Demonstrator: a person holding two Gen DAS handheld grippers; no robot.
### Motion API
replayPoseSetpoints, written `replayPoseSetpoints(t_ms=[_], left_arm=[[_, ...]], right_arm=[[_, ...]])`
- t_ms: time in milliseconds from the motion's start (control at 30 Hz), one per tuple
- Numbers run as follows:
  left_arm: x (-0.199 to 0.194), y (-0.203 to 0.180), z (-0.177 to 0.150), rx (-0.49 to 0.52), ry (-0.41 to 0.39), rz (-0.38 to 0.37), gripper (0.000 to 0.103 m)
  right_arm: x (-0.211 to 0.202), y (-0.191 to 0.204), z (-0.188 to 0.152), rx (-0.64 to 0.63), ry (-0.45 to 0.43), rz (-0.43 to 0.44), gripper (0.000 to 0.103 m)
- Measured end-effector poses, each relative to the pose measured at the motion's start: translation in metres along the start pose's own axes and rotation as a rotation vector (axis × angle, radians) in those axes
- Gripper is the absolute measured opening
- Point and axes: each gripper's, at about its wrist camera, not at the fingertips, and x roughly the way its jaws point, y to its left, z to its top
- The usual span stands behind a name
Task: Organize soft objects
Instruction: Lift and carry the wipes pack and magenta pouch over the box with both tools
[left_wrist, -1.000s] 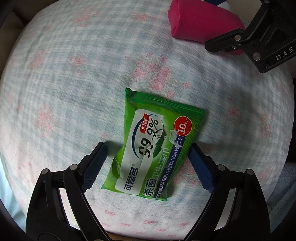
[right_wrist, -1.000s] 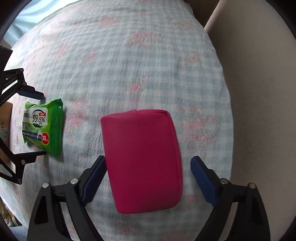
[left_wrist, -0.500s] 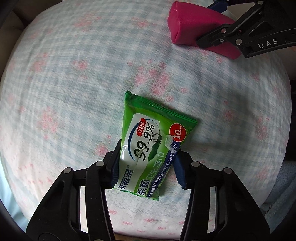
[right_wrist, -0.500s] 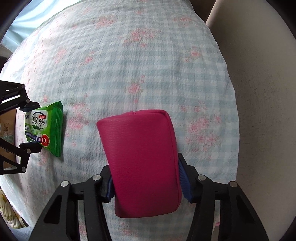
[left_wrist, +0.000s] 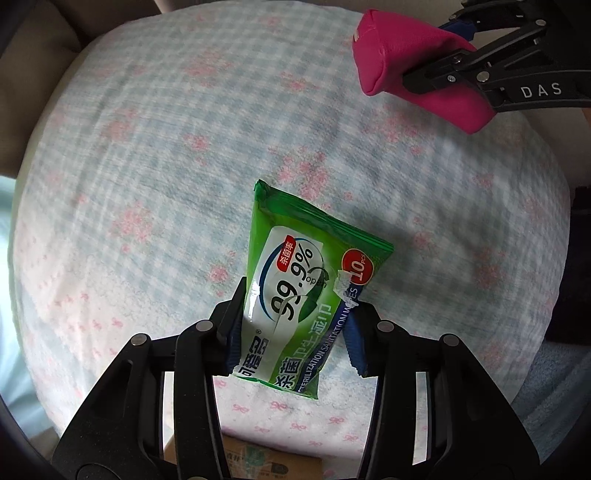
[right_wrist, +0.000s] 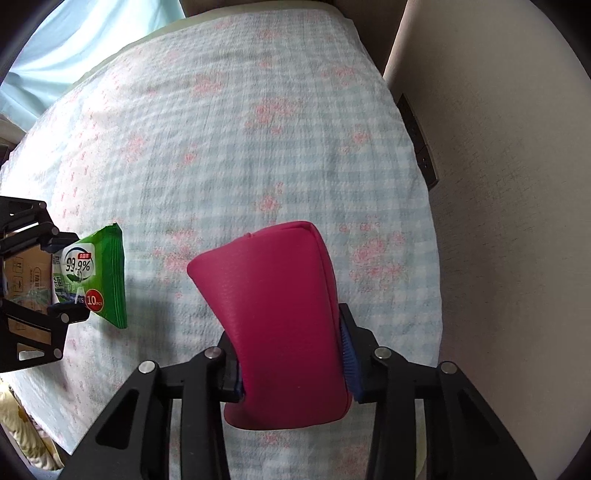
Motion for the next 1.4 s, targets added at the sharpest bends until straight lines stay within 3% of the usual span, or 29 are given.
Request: replayPoseSetpoints(t_ms=[200,367,567,767,1167,1400], left_arm=[[-0.064,0.006,-0.007,-0.105,-0.067,0.025,0.041],[-0.131,-0.014,-0.036,-0.248,-0.148,0.043,0.041],[-0.207,-0.022,-0.093,-0.448,-0.259,0.076,0.041],[-0.259,-0.017,-0.167,-0.657,-0.319,0.120,0.041],[-0.267,0.038,-0.324,-0.853,-0.347,0.186,0.041],[-0.255,0.081,-0.408,-0.927,-0.353,0.185,0.041]], right_arm=[[-0.057,0.013,-0.013,-0.003,-0.059,0.006,0.037],[-0.113,0.033,-0.019,-0.023,-0.119,0.018,0.037],[-0.185,0.075,-0.025,-0.087,-0.215,0.025,0.037],[-0.236,0.135,-0.032,-0.171,-0.287,0.066,0.037],[-0.260,0.287,-0.041,-0.262,-0.333,0.125,0.037],[-0.248,0.363,-0.038,-0.124,-0.309,0.168,0.037]])
